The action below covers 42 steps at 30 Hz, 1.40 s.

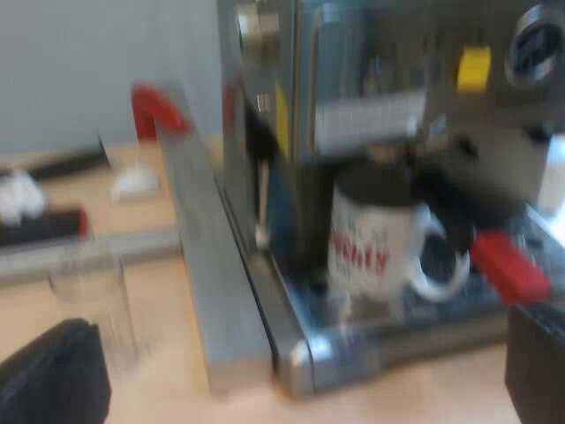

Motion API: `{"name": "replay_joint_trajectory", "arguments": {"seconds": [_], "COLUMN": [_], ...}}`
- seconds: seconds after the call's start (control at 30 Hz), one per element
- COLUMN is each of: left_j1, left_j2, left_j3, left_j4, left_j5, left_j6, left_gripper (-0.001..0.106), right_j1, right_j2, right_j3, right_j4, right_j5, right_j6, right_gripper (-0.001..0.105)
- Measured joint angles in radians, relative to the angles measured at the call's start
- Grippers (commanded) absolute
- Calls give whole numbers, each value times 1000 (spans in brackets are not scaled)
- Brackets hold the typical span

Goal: Place mug into machine

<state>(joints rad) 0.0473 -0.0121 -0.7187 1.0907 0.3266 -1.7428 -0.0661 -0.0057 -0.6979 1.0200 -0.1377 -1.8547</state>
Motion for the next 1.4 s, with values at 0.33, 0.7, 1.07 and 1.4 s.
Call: {"name": "replay_joint_trajectory", "arguments": {"seconds": [0.33,0.7,1.07,1.4], "left_j1": [0,0,0,0], "left_j2": [0,0,0,0], "left_j3": [50,233,241,244], "left_j4": [42,-100,-113,-128], "left_j5": [-2,-6,-6,-6], "left_j6": [50,51,51,51], "left_gripper": [93,93,93,93], "right_j1": [0,0,0,0], "right_j2": [0,0,0,0], "right_j3": [58,180,192,192], "right_j4": [-7,-2,-12,-12], "right_j5": [0,0,0,0], "right_j6": [58,60,60,60], "right_gripper": [69,69,69,69]}}
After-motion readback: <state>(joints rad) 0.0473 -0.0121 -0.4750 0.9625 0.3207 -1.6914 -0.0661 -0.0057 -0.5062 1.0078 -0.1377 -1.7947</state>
